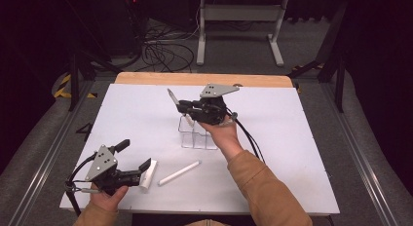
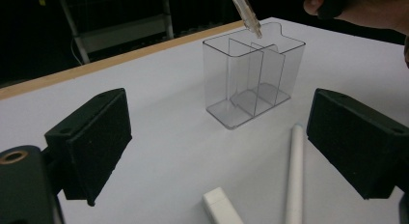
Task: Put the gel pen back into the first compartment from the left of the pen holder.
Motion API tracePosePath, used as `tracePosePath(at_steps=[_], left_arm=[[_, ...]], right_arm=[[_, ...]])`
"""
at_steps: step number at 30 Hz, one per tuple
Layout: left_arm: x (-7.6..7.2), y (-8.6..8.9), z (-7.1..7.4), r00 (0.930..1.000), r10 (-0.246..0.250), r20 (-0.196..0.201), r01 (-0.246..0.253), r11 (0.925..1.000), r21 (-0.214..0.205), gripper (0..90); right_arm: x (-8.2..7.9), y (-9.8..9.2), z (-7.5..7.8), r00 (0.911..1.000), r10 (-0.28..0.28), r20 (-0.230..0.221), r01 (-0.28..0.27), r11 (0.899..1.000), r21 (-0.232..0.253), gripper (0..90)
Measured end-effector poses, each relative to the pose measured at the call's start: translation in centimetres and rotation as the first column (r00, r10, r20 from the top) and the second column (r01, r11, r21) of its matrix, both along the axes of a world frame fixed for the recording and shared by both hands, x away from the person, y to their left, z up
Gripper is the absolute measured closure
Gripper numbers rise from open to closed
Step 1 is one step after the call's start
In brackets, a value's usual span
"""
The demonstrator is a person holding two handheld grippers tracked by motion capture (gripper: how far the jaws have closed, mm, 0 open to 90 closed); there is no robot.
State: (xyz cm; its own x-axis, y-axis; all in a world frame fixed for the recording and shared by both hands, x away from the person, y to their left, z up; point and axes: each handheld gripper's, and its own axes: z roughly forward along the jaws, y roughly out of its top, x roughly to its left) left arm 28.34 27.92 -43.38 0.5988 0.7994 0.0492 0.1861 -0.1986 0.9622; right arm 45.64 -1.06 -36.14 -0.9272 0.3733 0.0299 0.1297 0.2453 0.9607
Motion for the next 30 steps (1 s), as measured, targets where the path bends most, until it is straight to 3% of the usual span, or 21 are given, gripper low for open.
tracePosePath(at_steps=[24, 30], left_arm=[[0.0, 0.0, 0.0, 1.0, -0.002, -0.002, 0.002, 1.0, -0.002, 9.2], [0.0, 0.0, 0.0, 1.0, -0.001, -0.003, 0.001, 1.0, -0.003, 9.2]], right_arm=[[0.5, 1.0, -1.4, 0.9995, -0.029, -0.013, 0.028, 1.0, -0.009, 77.9], [0.6, 0.7, -1.5, 0.9987, -0.043, -0.027, 0.043, 0.999, -0.024, 61.0]])
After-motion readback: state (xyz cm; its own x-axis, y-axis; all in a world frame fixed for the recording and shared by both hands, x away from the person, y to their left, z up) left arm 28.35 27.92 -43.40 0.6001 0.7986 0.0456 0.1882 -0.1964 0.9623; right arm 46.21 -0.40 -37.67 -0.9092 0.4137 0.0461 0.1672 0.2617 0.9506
